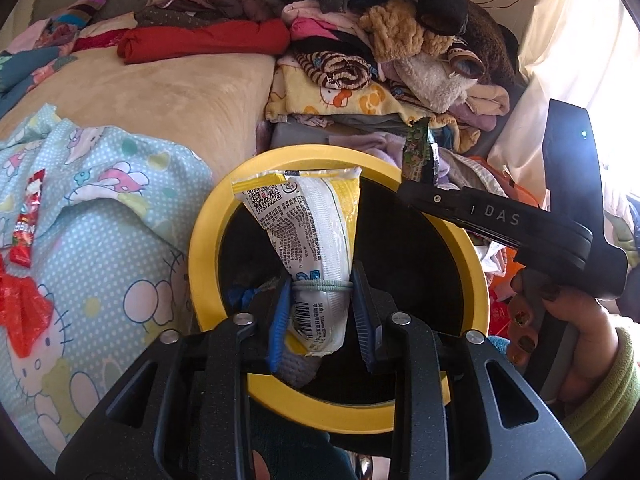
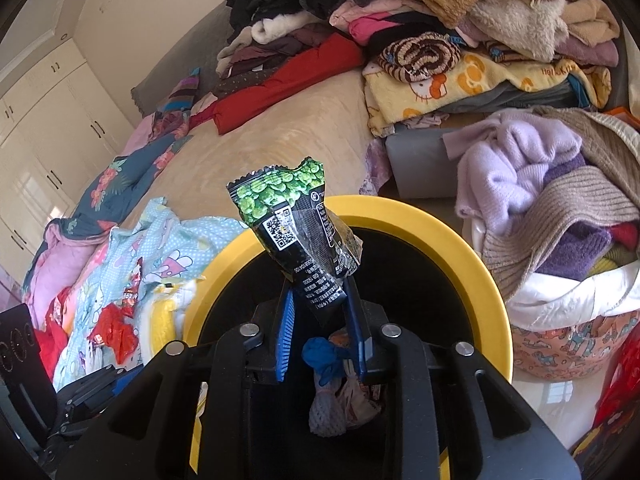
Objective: Collect trash
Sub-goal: 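Carry the packet and tube over the yellow bin and open both tools, then move both open tools back over the remaining trash on the bed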
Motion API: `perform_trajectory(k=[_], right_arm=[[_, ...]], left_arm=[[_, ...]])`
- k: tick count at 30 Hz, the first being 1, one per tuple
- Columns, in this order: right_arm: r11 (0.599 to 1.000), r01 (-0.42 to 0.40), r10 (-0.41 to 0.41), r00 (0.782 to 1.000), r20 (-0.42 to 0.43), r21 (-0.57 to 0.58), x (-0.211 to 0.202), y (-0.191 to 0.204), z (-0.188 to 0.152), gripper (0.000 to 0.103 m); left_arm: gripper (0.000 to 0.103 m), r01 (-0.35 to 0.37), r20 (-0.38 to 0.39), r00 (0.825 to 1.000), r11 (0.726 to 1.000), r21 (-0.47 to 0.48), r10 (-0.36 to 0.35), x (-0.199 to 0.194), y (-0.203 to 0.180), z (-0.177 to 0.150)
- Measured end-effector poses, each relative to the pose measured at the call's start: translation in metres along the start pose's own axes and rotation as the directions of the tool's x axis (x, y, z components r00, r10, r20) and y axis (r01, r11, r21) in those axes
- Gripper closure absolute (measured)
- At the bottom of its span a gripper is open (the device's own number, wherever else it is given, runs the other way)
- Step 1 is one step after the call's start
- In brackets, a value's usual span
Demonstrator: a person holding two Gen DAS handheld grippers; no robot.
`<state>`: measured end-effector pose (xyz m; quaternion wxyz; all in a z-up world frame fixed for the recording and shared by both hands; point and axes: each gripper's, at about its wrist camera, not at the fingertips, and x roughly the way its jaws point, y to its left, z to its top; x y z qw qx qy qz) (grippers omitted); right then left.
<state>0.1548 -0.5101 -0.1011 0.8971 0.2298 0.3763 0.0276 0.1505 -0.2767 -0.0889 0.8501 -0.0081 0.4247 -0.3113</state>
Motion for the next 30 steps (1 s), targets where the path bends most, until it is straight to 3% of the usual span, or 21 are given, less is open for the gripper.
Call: perform_trajectory(k=[2, 3, 4, 6, 8, 10, 15, 30], right_arm=[[1.0, -0.002, 0.002, 1.0, 0.004, 0.02, 0.0, -0.003, 0.0, 0.044], [1.0, -0.004, 0.004, 1.0, 0.008, 0.03, -0.001, -0.004, 0.0, 0.042], [0.999, -0.012, 0.012, 1.0, 0.011, 0.037, -0.002, -0.005, 0.001, 0.042], [0.999, -0.007, 0.006, 1.0, 0.019, 0.041, -0.003, -0.005, 0.002, 0.038], [0.999, -0.007, 0.006, 1.0, 0.03, 0.04, -0.006, -0.001, 0.002, 0.036], [1.0, -0.009, 0.008, 0.999, 0.037, 0.029, -0.007, 0.006, 0.002, 0.032], [0.999, -0.005, 0.008, 0.999, 0.053, -0.052, -0.01, 0.035, -0.002, 0.023], [0.981, -0.027, 0.044, 0.995, 0.088, -0.192, -0.013, 0.096, -0.015, 0.02]], left_arm=[[0.062, -0.009, 0.013, 1.0, 1.0, 0.005, 0.009, -0.003, 0.001, 0.001], [0.041, -0.013, 0.035, 0.999, 1.0, 0.005, 0.013, -0.008, 0.003, 0.002], [0.028, -0.017, 0.054, 0.998, 1.0, -0.003, 0.017, -0.012, 0.005, 0.002], [0.023, -0.036, 0.078, 0.996, 0.999, -0.011, 0.036, -0.02, 0.007, 0.003], [0.01, -0.067, 0.113, 0.991, 0.998, -0.013, 0.068, -0.029, 0.008, 0.003], [0.01, -0.087, 0.166, 0.982, 0.996, -0.015, 0.089, -0.04, 0.009, 0.002], [0.01, -0.143, 0.214, 0.965, 0.989, -0.047, 0.15, -0.058, 0.017, -0.001], [0.01, -0.263, 0.305, 0.91, 0.959, -0.101, 0.282, -0.112, 0.05, -0.012]])
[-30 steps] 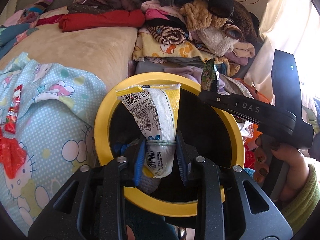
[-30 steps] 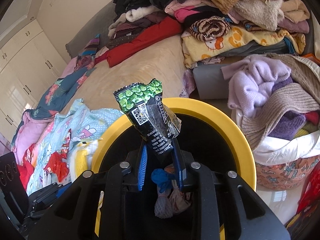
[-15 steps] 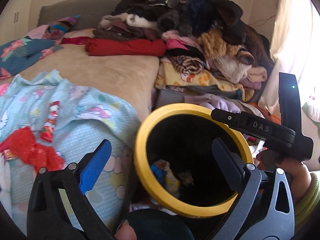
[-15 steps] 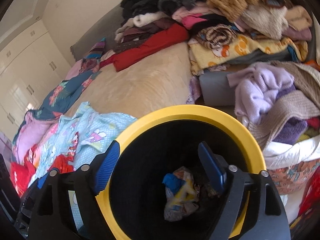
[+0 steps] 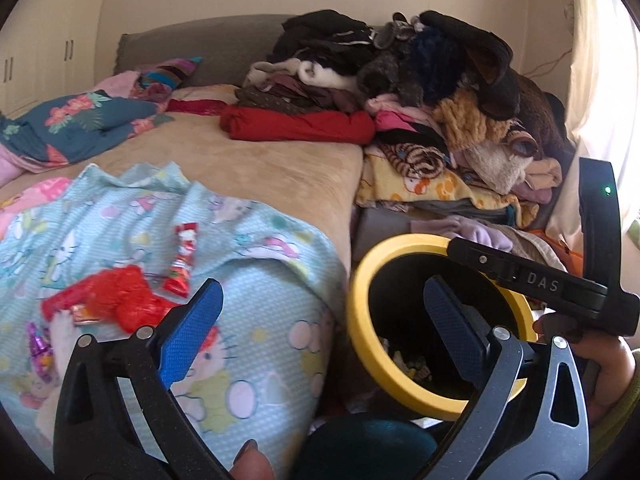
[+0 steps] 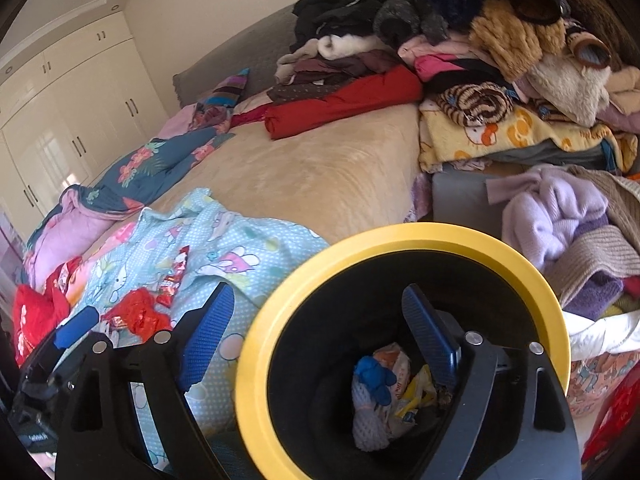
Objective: Collect trash
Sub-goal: 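Move both open tools back over the remaining trash on the bed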
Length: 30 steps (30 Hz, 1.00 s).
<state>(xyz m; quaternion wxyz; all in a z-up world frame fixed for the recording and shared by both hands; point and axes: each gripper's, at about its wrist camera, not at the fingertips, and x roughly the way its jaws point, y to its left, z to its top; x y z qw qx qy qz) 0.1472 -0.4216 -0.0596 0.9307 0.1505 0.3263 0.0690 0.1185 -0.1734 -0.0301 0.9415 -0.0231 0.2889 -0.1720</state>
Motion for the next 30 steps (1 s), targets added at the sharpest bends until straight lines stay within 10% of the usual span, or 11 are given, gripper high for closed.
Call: perform_trajectory(k=[30], right_arm=[[0.982, -0.087, 0.091, 0.996, 0.019, -0.168, -0.002, 0.091, -0.015, 0.017]], left_arm=[[0.01, -0.125, 0.087, 0.986, 0.979, -0.16, 0.14, -0.044, 0.097, 0.009]])
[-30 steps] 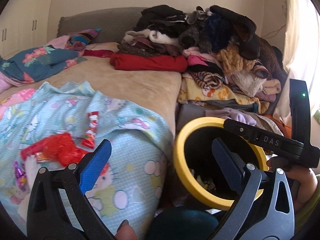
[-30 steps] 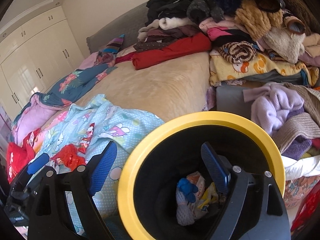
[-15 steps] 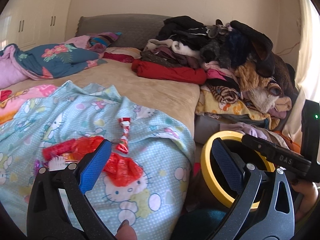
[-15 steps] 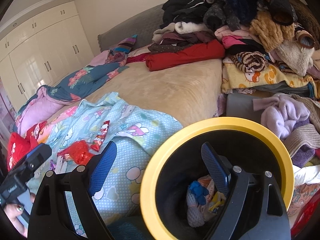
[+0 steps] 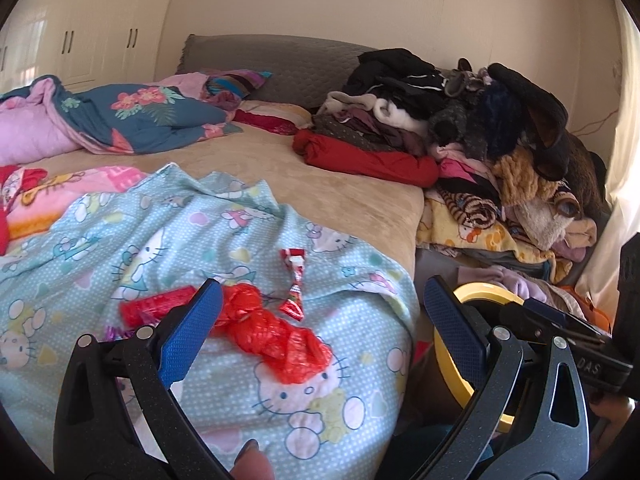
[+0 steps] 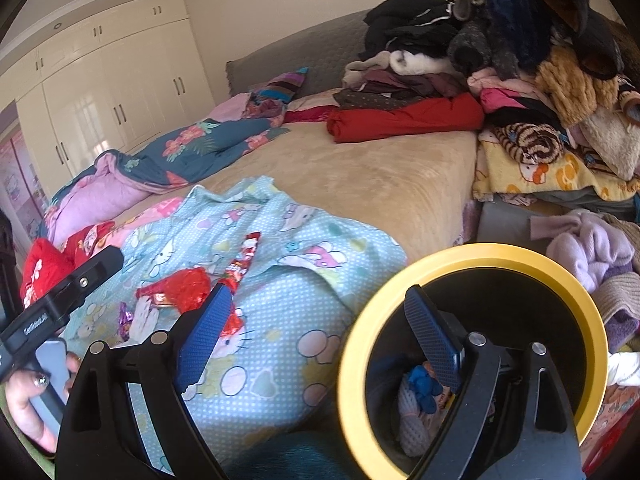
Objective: Collect trash
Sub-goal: 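Move both open tools back over the remaining trash on the bed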
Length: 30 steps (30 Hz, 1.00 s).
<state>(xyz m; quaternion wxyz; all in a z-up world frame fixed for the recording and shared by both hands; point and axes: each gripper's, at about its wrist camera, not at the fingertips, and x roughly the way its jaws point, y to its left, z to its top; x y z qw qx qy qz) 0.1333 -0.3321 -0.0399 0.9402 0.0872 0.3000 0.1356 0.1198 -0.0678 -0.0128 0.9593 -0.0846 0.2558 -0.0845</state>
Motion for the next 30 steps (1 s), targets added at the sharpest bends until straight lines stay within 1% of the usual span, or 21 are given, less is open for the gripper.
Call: perform_trajectory(k=[8, 13, 22, 27, 30], right_arm=[[0.998, -0.038, 0.038, 0.999, 0.001, -0.051, 0.005, 0.028, -0.002, 0.016], [0.994, -0.062, 0.06, 0.998, -0.017, -0.089, 0.014, 0.049, -0.006, 0.016], [0.981, -0.123, 0.111, 0.99, -0.088, -0.15, 0.044, 0.084, -0.011, 0.016], [0.972, -0.142, 0.117, 0.983, -0.14, -0.186, 0.065, 0.1, -0.014, 0.016], [0.971, -0.15, 0.121, 0.98, -0.16, -0.187, 0.076, 0.107, -0.015, 0.016]], left_arm=[[0.01, -0.033, 0.009, 0.999, 0.999, -0.025, 0.033, -0.005, 0.024, 0.003], [0.01, -0.057, 0.007, 0.998, 0.997, -0.043, 0.058, -0.008, 0.04, 0.001], [0.01, -0.112, -0.018, 0.994, 0.991, -0.079, 0.111, -0.015, 0.08, -0.008], [0.01, -0.14, -0.052, 0.99, 0.984, -0.111, 0.135, -0.018, 0.104, -0.02], [0.01, -0.154, -0.063, 0.987, 0.982, -0.105, 0.148, -0.02, 0.112, -0.025]])
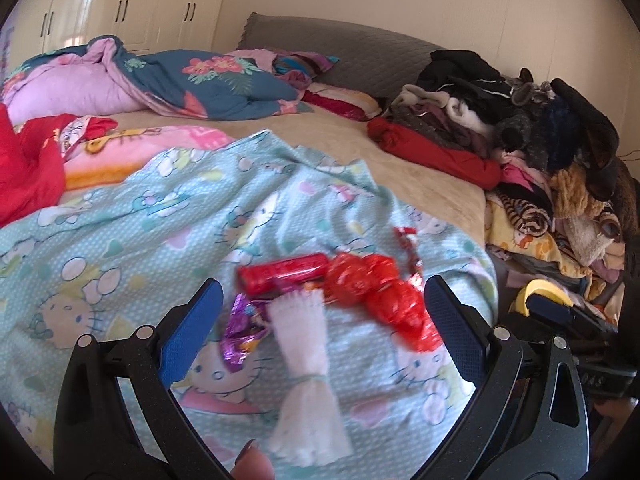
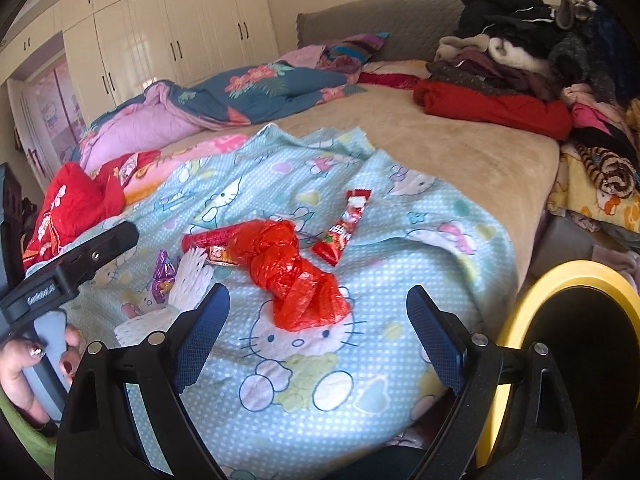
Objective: Collect trash
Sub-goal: 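Grasp the red plastic bag with the right tool while the left tool grasps the white foam mesh bundle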
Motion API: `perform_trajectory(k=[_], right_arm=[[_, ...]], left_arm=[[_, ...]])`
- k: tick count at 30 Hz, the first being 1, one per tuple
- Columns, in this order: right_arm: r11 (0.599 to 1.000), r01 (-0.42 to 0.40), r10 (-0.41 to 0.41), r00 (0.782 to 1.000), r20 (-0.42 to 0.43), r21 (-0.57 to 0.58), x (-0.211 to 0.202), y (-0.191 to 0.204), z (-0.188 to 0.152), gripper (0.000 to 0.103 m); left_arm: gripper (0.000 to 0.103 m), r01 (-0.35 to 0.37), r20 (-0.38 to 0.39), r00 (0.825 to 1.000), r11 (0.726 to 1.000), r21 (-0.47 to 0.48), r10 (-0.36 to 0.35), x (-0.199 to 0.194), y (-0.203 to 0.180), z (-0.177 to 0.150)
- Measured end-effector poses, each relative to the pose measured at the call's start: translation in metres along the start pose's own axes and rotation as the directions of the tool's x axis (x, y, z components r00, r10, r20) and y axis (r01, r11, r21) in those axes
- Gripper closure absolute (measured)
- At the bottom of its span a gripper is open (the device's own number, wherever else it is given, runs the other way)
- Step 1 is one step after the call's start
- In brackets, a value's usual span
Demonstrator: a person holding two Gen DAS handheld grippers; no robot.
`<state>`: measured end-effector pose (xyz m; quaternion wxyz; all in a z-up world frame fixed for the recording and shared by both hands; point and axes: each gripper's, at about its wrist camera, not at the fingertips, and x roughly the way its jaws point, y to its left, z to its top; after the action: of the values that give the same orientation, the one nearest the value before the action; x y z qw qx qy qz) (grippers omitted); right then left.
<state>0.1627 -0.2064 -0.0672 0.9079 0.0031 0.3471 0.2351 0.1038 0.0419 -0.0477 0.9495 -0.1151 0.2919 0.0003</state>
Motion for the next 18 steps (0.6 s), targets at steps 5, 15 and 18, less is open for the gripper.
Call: perform_trajectory(k=[5, 15, 18], right_arm=[[1.0, -0.002, 0.0, 0.999, -0.051, -0.03, 0.023, 0.009, 0.003, 0.016], [1.0, 0.01, -0.015, 0.979, -0.203, -0.028, 0.083, 0.013, 0.007, 0.016], [1.0, 0.003, -0.009, 0.973, -0.231, -0.028, 0.096, 0.015, 0.006, 0.022]], left_arm=[[0.01, 0.007, -0.031, 0.999, 1.0, -0.003, -0.007, 0.001, 0.012, -0.009], [0.01, 0.047, -0.139, 0.989, 0.999, 0.004, -0.046, 0.011, 0.014, -0.039], [0.014, 0.05, -0.171, 0.984, 0.998, 0.033, -0.043, 0.016, 0.008, -0.045]])
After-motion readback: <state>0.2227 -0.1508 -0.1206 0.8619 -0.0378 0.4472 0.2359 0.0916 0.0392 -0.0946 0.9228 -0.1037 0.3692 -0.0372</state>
